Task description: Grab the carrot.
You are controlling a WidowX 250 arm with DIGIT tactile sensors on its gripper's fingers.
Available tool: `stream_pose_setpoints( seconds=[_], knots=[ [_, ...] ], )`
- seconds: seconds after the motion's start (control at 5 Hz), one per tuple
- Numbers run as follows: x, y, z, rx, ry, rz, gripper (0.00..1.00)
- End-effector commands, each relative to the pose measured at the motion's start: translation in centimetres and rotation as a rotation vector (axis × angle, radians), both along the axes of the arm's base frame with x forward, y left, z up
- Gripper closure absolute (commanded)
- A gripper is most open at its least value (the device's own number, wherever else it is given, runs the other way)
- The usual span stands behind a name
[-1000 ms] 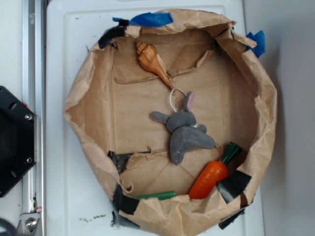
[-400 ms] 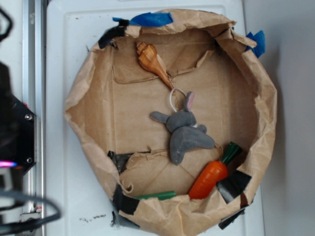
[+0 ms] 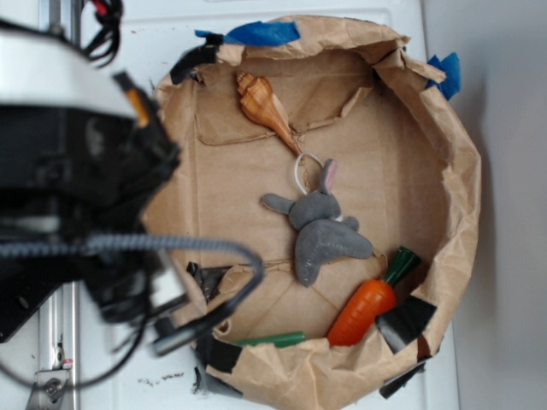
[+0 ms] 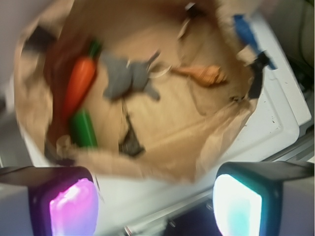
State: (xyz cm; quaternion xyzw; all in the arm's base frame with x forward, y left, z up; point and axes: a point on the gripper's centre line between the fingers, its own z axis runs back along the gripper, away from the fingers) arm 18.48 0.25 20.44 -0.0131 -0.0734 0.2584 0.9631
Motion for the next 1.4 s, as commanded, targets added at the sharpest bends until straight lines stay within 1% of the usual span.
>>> stream_pose_setpoints(
  seconds=[0.0, 0.4, 0.6, 0.8, 1.0, 1.2],
  knots=[
    [1.6, 1.8, 0.3, -0.021, -0.063, 0.109, 0.0],
    [1.6, 1.8, 0.3, -0.021, -0.063, 0.109, 0.0],
    [2.6, 2.5, -2.7, 0.035, 0.001, 0.112, 0.0],
    [3.7, 2.8, -4.4, 0.065, -0.005, 0.123, 0.0],
    [7.6, 4.0, -6.4, 0.046, 0.012, 0.131, 0.0],
    [9.7, 4.1, -8.5, 0.049, 0.01, 0.162, 0.0]
  ],
)
